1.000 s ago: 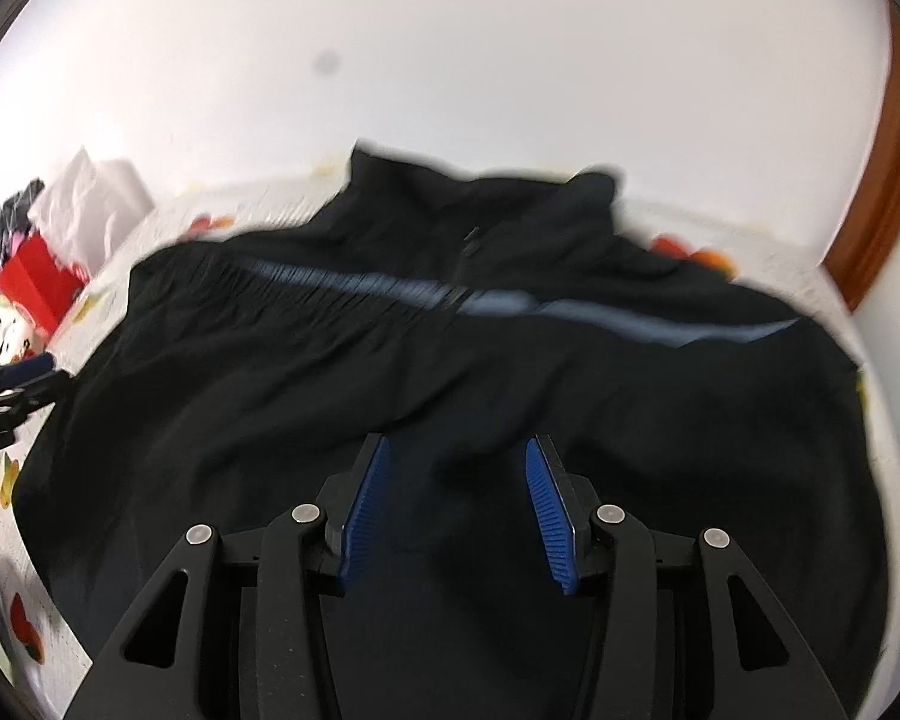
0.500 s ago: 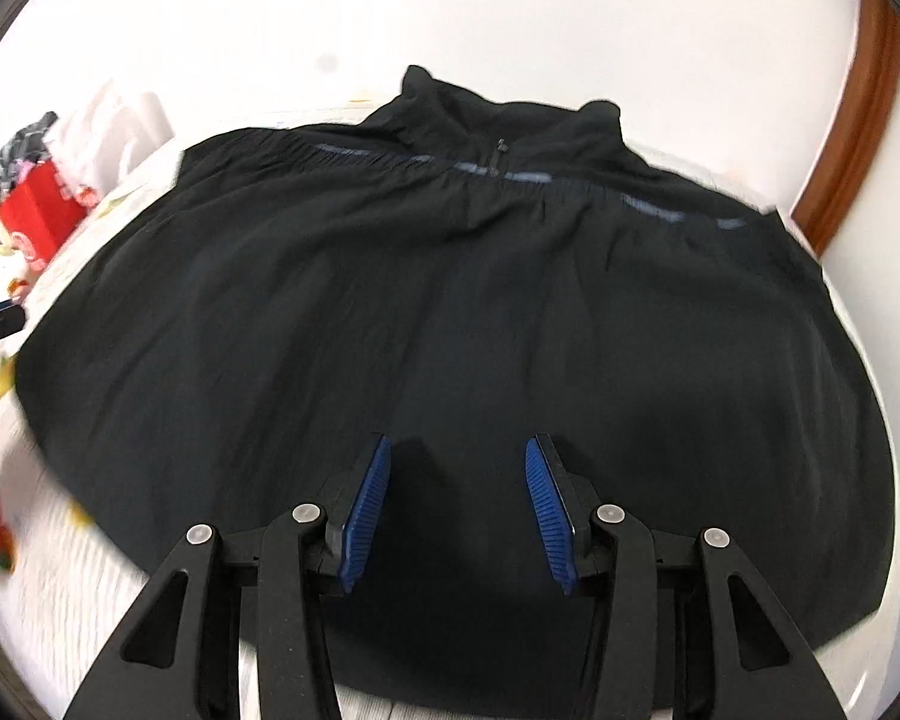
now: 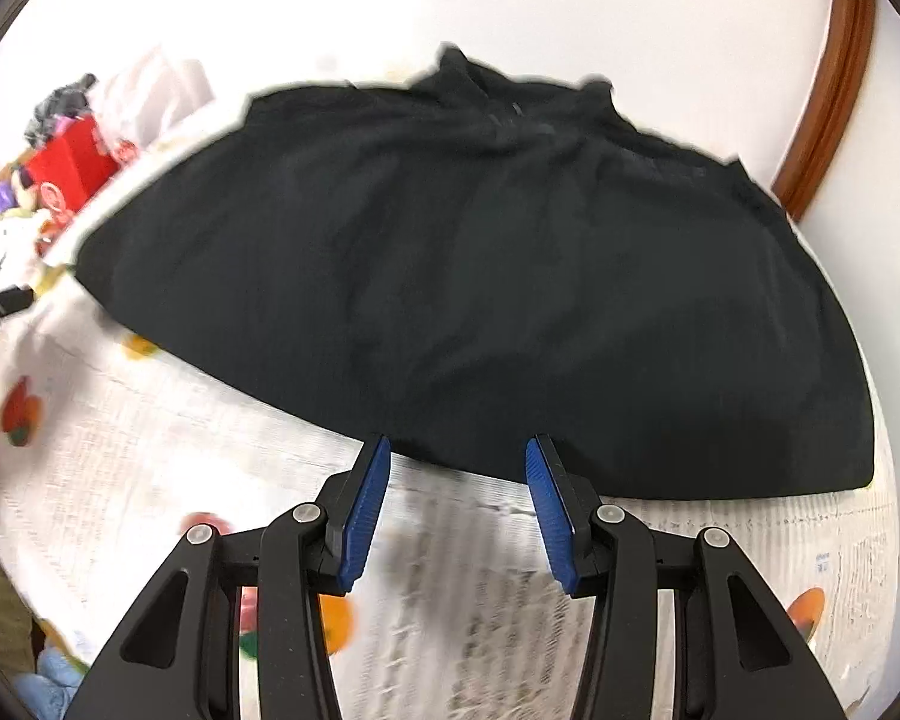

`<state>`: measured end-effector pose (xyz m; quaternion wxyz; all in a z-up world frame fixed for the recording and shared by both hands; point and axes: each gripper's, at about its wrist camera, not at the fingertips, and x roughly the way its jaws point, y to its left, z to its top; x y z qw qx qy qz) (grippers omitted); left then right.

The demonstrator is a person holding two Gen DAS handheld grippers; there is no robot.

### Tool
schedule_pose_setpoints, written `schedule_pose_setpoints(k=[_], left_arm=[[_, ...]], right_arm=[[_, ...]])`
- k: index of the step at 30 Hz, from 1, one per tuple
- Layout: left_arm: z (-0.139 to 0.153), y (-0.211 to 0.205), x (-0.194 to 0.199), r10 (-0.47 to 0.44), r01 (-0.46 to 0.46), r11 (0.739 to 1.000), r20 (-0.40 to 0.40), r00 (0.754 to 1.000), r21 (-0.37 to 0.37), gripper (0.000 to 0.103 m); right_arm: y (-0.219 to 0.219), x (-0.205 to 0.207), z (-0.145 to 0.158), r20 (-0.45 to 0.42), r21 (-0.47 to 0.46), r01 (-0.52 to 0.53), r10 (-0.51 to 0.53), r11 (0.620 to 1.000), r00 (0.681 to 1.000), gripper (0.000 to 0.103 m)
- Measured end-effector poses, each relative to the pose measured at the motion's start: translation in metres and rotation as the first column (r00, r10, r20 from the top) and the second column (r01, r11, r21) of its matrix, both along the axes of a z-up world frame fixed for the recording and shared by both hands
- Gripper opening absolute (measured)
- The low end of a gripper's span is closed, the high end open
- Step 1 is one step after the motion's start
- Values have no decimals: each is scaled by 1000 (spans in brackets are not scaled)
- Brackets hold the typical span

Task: Fold large clothes

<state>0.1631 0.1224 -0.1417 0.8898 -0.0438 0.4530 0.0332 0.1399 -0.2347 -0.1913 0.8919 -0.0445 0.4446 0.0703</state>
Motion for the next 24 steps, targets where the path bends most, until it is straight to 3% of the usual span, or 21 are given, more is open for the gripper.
schedule_pose_setpoints(k=[2,5,12,15,18,22,23,24], left_arm=[[-1,6,-7,9,-9,1000,-3,1000,-6,62],[-1,11,-15,11,-11,1000,-6,1000,-16,62],[1,24,-31,24,-23,999,14,1000,-45,62],[1,28,-33,23,-22,998,22,999,-65,62],[-2,30,-34,15,-13,997,22,1000,-75,63],[-6,33,-34,2,0,996,18,1000,-88,63],[-7,34,-35,-1,3,996,19,1000,-90,63],[-7,35,-35,-1,3,996,20,1000,-94,63]], right_arm=[[15,-4,14,52,5,-41,41,999,998,47],[55,3,25,102,-7,-146,146,989,984,57],[169,29,8,75,-65,-385,389,921,918,58],[211,27,1,67,-138,-461,472,877,879,58],[238,27,-5,80,-224,-485,512,845,855,58],[254,42,-10,78,-259,-476,509,841,857,57],[256,46,-9,78,-258,-473,506,843,859,55],[258,49,-9,79,-257,-469,502,845,861,46]])
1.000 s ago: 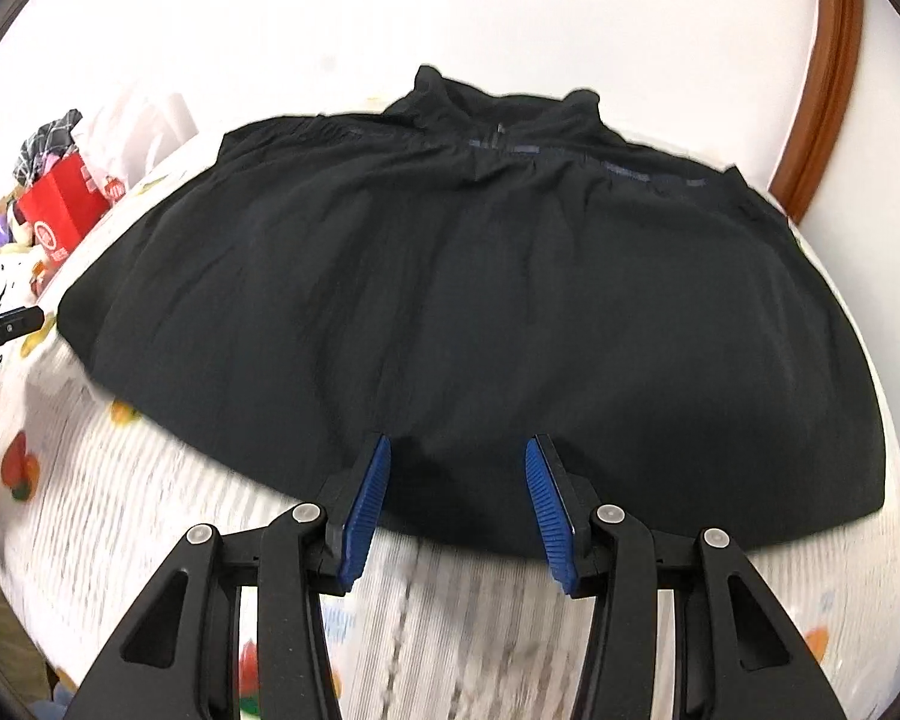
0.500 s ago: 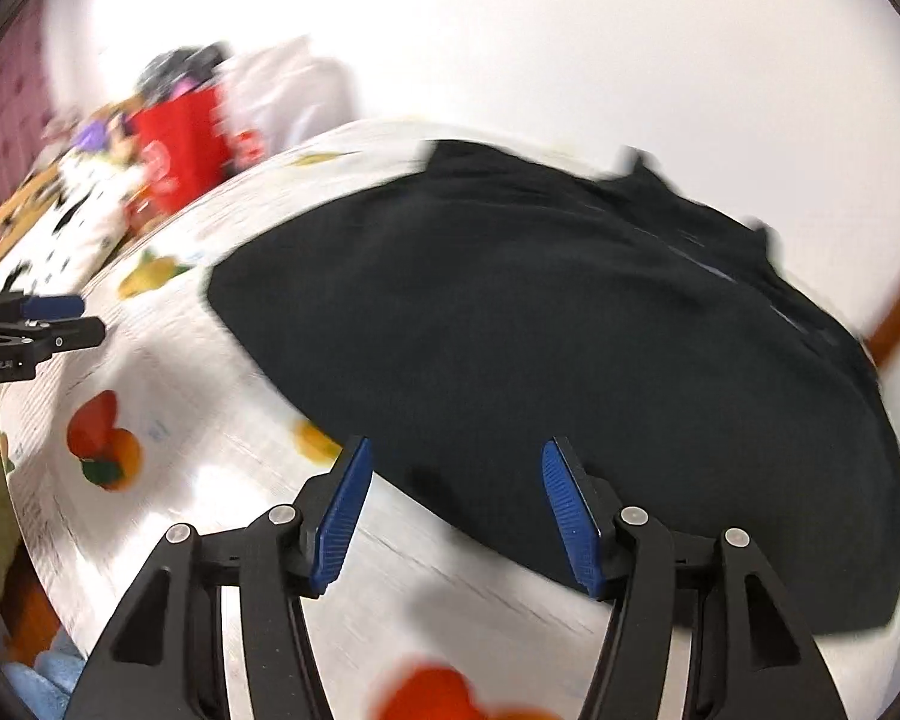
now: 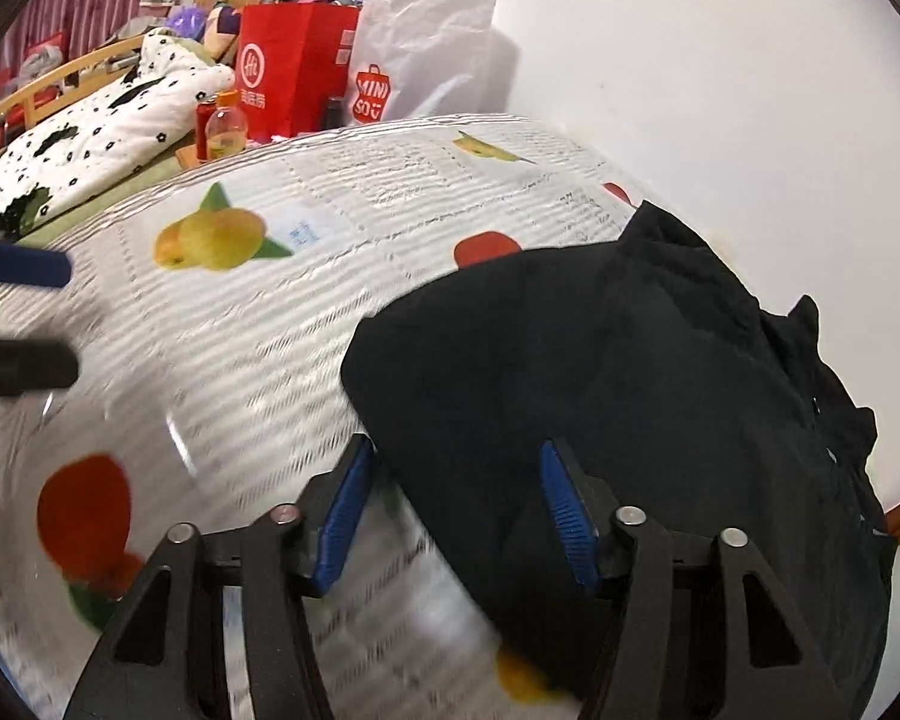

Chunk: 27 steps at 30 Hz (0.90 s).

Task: Fold large clothes

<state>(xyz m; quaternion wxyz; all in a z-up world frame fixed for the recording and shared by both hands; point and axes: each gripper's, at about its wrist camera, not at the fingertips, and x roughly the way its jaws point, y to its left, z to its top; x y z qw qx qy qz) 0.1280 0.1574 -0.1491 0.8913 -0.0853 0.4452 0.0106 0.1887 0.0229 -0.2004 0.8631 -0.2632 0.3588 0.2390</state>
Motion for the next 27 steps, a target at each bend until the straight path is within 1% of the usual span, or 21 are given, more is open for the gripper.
schedule_pose_setpoints(k=[1,2,3,6,7,9,12,14,15,16,18,20,21,24,27], left_arm=[[0,1,0,1,-1,1000,1,1000,-3,63],[-1,2,-1,2,-2,1000,2,1000,-10,63],[-1,3,-1,3,-3,1000,1,1000,-14,63],[-1,5,-2,4,-4,1000,6,1000,-18,63],[-1,5,-2,6,-6,1000,6,1000,-18,63],[-1,5,-2,7,-7,1000,4,1000,-17,63],[1,5,-1,12,-12,1000,7,1000,-8,63],[3,3,0,7,-7,1000,10,1000,-3,63],[5,0,1,4,-4,1000,12,1000,1,63],[7,-3,2,0,0,1000,16,1000,5,63],[12,-12,6,-14,14,1000,26,1000,10,63],[16,-21,9,-33,32,999,39,999,11,63],[18,-27,10,-43,43,999,45,998,14,63],[26,-46,16,-76,74,997,67,995,20,63],[34,-68,23,-114,113,993,85,990,24,63]], right_arm=[[2,3,0,0,-4,6,-6,1000,1000,35],[3,4,0,2,-12,9,-9,1000,1000,28],[7,6,0,5,-22,5,-5,1000,1000,16],[18,10,2,30,-39,4,-3,999,1000,8],[22,12,5,27,-30,-1,2,1000,1000,6],[25,12,15,17,23,-11,10,1000,1000,6],[16,12,41,5,151,-15,14,988,1000,5],[0,13,62,13,240,10,-14,971,1000,5],[-15,13,76,25,296,39,-48,954,999,5],[-27,14,85,36,329,57,-73,943,997,5],[-64,13,108,61,412,108,-146,905,987,4],[-95,13,121,67,467,152,-206,871,976,4],[-118,13,126,72,494,186,-253,850,965,4],[-165,15,129,57,519,284,-364,806,930,4],[-214,19,119,-9,553,387,-460,737,888,4]])
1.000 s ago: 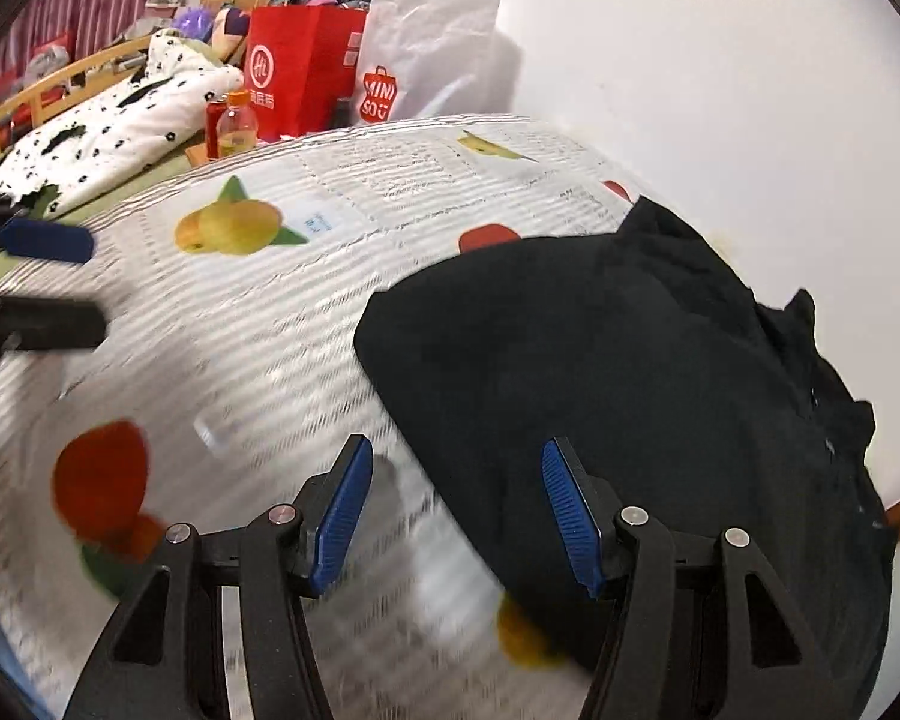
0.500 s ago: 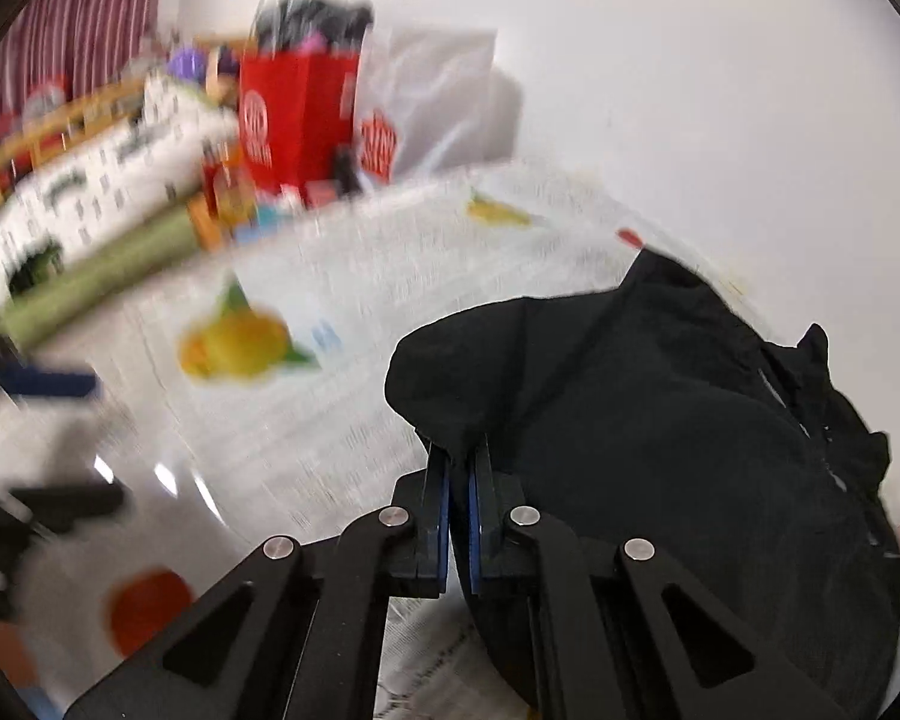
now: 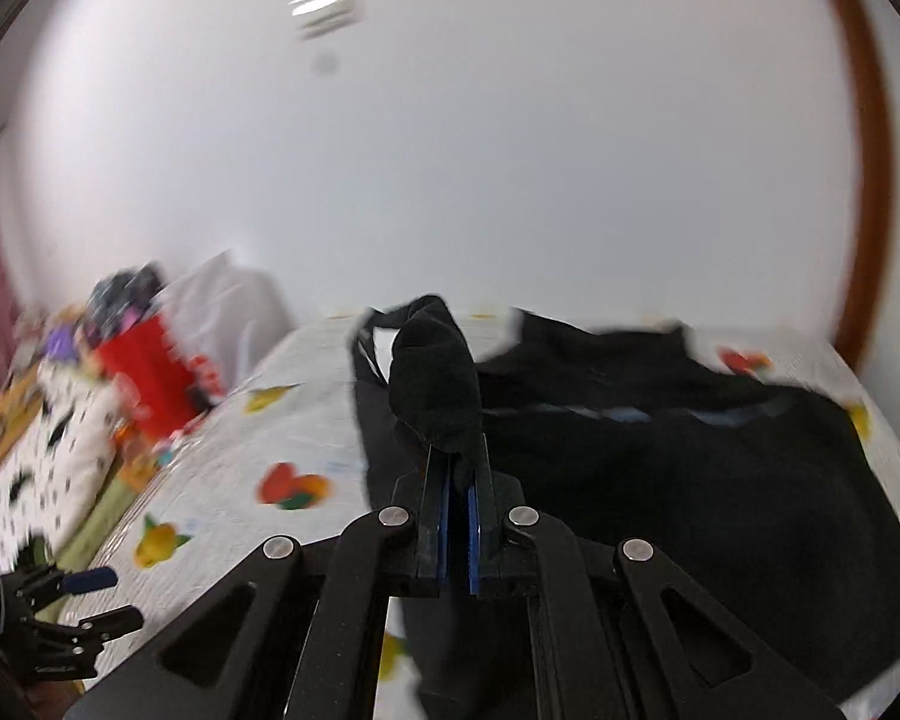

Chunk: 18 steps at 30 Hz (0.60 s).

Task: Fold large clothes

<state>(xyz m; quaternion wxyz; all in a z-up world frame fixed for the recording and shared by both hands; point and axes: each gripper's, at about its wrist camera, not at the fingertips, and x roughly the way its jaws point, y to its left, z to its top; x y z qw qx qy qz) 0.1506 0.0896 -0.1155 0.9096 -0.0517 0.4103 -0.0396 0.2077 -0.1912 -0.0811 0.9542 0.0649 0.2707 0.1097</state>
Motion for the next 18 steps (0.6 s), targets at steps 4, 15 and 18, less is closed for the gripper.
schedule_pose_setpoints(k=[4,15,18], left_arm=[[7,-32,7,-55,55,998,24,998,-4,63],[-7,-123,27,-222,222,975,-13,975,-9,63],[-16,-144,33,-257,257,966,-35,966,0,63]], right_arm=[[-44,-3,-23,-67,6,99,-99,995,993,4],[-101,-11,-85,-222,-29,156,-158,987,962,15],[-113,-28,-83,-186,-68,166,-176,984,967,20]])
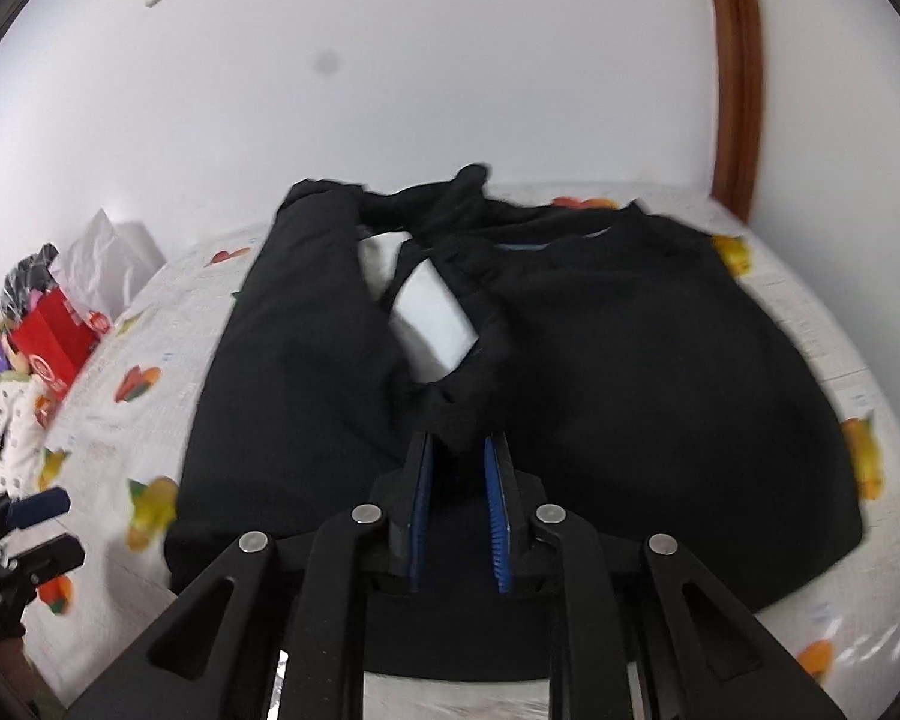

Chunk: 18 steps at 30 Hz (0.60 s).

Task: Fold large clothes

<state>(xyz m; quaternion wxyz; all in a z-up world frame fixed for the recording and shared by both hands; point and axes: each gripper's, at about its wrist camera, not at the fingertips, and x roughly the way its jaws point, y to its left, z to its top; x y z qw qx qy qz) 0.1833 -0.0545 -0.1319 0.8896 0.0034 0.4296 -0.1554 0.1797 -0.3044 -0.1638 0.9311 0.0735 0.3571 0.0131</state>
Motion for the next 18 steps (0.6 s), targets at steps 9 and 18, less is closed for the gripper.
schedule_pose_setpoints(k=[9,18], left_arm=[[-22,-39,12,-44,45,999,-27,999,31,63],[-37,-48,15,-34,35,999,-46,998,21,37]], right_arm=[[-58,-18,-31,-114,-163,61,-80,985,990,25],[-55,-11,-49,-148,-176,49,-76,983,986,26]])
